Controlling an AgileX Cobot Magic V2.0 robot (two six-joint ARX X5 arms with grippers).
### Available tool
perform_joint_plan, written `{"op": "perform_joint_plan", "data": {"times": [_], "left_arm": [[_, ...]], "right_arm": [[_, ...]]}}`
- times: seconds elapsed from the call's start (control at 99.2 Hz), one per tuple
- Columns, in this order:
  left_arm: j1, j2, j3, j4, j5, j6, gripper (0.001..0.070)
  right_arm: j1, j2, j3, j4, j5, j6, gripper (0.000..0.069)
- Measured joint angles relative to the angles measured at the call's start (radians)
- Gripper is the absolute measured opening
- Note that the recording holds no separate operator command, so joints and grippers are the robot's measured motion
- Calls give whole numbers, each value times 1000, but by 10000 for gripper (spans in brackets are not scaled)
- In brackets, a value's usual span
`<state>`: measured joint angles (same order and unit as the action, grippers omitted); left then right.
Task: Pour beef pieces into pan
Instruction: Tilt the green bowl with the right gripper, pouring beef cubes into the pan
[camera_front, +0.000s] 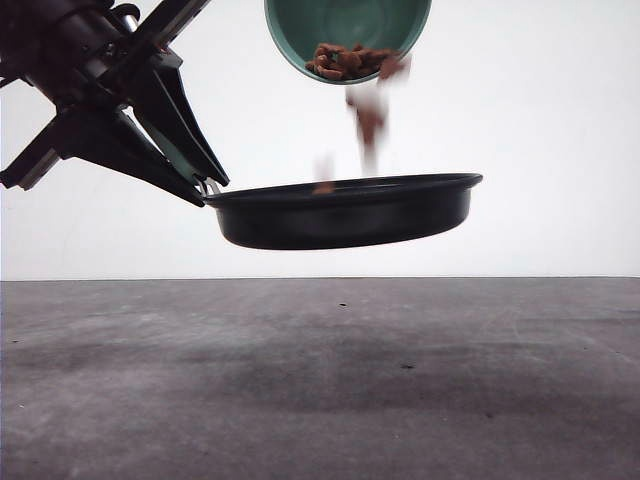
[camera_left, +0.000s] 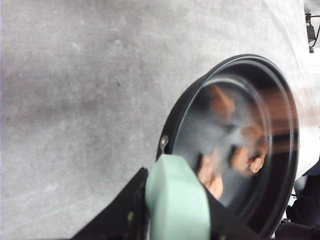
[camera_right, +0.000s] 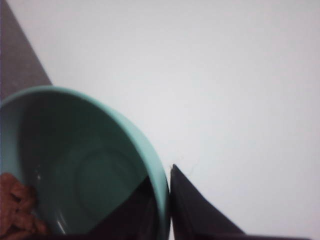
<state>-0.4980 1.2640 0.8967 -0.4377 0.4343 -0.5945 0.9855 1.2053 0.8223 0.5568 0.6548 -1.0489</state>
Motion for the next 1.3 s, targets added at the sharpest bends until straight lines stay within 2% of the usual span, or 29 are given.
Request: {"op": "perform_joint_plan", "data": {"times": [0.131,0.363,0.595,0.756,0.998,1.079,1.149,1.23,1.301], "left_arm": [[0,0,5,-2,0,0,54],[8,0,26,0,0,0,54],[12,0,33,0,0,0,54],[18,0,39,0,2,0,54],[23,0,39,0,1,0,54],[25,0,45,-2,1,0,54],[25,0,51,2,0,0,54],[25,0,53,3,1,0,54],[25,0,53,-5,1,3,54]], "right_arm": [[0,0,0,89,-12,-4,17],[-11,2,0,43,-58,-55,17],[-12,2,0,84,-101,-126,17],[-12,2,0,153,-90,-149,17],[-13,2,0,155,-87,-137,17],[-18,2,0,155,-81,-92,17],[-18,2,0,155,-37,-4,17],[-24,-9,0,129,45,161,18],[-50,-51,0,44,14,358,18]]}}
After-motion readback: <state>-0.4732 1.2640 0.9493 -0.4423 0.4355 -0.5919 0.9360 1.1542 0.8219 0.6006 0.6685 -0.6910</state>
